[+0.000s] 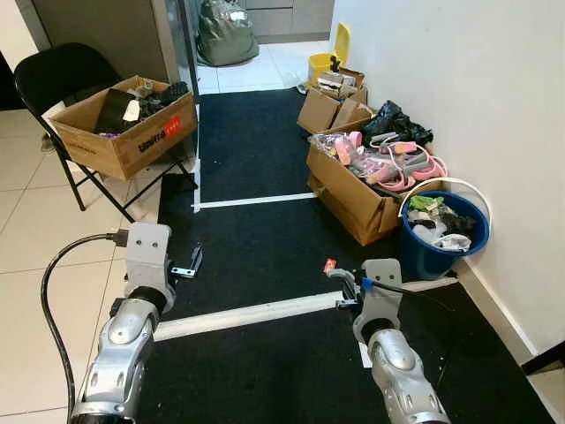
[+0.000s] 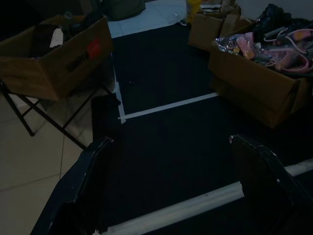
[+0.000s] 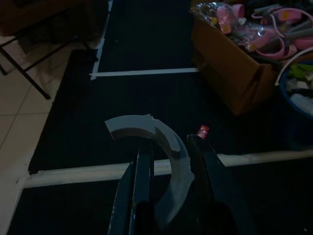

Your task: Picking trash to rubbish bin

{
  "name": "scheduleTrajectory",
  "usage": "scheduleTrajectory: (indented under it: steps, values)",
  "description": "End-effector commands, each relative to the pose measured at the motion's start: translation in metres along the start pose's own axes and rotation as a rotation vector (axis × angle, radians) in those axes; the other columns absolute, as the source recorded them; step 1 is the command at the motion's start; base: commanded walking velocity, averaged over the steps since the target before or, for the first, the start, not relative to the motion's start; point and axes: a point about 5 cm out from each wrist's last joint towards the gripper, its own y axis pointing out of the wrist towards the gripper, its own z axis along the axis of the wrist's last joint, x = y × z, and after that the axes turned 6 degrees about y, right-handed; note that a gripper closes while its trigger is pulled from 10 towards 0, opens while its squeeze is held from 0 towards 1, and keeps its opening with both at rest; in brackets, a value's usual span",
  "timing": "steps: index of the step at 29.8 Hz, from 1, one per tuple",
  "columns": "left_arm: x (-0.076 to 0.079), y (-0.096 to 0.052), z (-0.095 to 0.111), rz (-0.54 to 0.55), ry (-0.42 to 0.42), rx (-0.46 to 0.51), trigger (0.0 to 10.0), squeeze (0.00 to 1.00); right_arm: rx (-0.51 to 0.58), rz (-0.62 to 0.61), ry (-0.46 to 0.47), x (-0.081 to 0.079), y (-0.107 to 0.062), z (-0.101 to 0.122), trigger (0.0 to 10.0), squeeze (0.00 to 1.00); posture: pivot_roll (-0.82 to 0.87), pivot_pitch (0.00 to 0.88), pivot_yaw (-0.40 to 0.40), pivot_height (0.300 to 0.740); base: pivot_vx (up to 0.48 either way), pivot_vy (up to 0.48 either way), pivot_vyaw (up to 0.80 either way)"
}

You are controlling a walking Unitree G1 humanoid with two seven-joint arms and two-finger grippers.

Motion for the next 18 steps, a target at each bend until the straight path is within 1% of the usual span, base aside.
scheduleTrajectory:
  steps: [1,2,4,7,18]
  values:
    - [0.0013,-0.0012,-0.0061,-0.002,0.002,-0.021,10.0,0.0,-0.006,0.003,0.001,-0.0012,-0.0004,-0.0029,10.0,0.0,-0.01,0.097,0.043,0.74,0.3,0.0,0.0]
    - [0.0025,-0.0007,-0.0059,-0.014,0.018,-0.019,10.0,0.0,-0.003,-0.002,0.005,-0.0008,-0.0002,-0.0024,10.0,0.0,-0.01,0.097,0.043,0.74,0.304,0.0,0.0]
    - [0.0034,0.0,-0.0061,-0.017,0.022,-0.017,10.0,0.0,-0.003,-0.002,0.005,-0.001,-0.0002,-0.0028,10.0,0.0,-0.01,0.094,0.042,0.74,0.302,0.0,0.0]
    - [0.0035,0.0002,-0.0064,-0.006,0.007,-0.018,10.0,0.0,-0.005,0.001,0.002,-0.001,-0.0003,-0.0037,10.0,0.0,-0.01,0.089,0.046,0.74,0.307,0.0,0.0]
    - [0.002,-0.0009,-0.0065,-0.009,0.012,-0.016,10.0,0.0,0.012,-0.011,0.014,0.0005,0.0015,-0.0005,10.0,0.0,-0.01,0.097,0.04,0.74,0.305,0.0,0.0]
